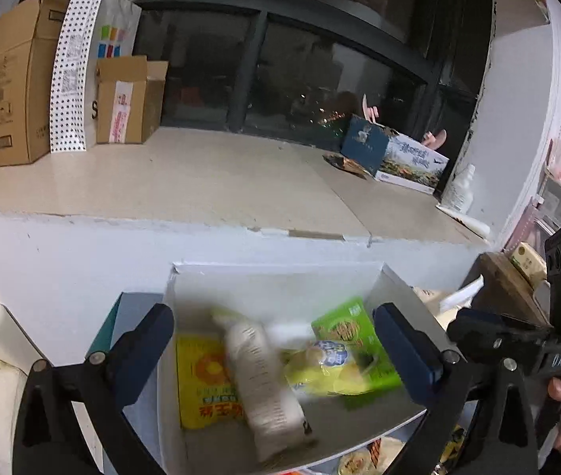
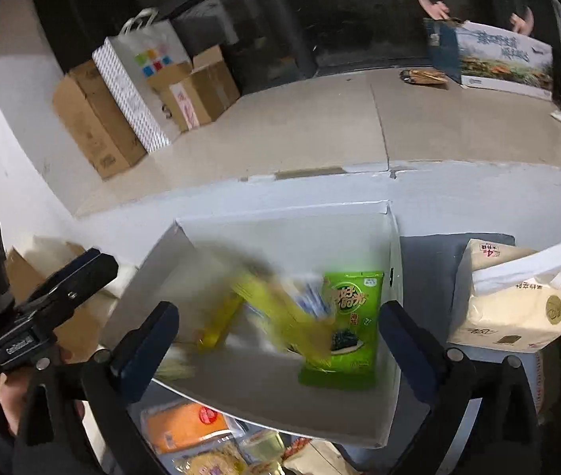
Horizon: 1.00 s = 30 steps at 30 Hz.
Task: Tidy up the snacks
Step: 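Lift the yellow chip bag with the right gripper while the left gripper carries the white bag to the box, then release both bags into the white box and withdraw both grippers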
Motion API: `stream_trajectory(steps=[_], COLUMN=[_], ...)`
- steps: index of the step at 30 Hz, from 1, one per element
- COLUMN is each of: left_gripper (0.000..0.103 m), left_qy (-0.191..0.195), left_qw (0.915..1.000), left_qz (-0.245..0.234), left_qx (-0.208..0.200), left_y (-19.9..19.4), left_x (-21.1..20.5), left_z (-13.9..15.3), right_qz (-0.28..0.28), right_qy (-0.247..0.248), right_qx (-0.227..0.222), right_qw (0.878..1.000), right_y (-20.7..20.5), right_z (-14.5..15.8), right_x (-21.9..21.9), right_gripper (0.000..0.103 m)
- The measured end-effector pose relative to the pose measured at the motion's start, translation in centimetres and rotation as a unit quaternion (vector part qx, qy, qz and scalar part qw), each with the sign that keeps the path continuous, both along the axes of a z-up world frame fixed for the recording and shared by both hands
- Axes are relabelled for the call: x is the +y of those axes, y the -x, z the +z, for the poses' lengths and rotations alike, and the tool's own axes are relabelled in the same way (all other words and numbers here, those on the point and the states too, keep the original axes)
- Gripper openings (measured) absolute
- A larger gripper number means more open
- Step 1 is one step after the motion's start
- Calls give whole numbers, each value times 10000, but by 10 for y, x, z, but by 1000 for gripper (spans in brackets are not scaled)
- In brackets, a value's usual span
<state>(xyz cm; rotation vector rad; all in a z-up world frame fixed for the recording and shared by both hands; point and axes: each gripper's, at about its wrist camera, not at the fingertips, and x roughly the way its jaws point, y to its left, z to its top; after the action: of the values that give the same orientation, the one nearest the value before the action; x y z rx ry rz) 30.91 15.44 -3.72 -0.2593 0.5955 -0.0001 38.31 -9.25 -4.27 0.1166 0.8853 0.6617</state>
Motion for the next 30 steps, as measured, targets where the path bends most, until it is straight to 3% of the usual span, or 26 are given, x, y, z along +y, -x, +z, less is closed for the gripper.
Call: stream_trajectory(steps=[3, 9, 17, 22, 30], left_gripper=[103, 103, 103, 103, 103], left_qy=[-164, -74, -371, -398, -127], left_qw=[9998, 9999, 9975, 9962, 9966], left_qz=[45, -62, -460, -663, -809], left_qx=[-38, -113, -377, -402, 1], left_y=[12, 48, 119, 168, 243], left_x=[-3, -11, -47, -79, -120], left_z=[1, 8, 31, 25, -35], right_qz=[-63, -7, 252, 194, -349], right_qy=[-130, -234, -204, -263, -333], right_qx=[-85, -369, -775, -739, -313], right_qw=[9999, 9990, 9965, 9967, 9983], right_y=[4, 30, 111, 163, 234], right_z=[5, 21, 36, 19, -37], right_x=[-9, -25, -66, -101, -159], right_gripper=[103, 103, 103, 103, 103])
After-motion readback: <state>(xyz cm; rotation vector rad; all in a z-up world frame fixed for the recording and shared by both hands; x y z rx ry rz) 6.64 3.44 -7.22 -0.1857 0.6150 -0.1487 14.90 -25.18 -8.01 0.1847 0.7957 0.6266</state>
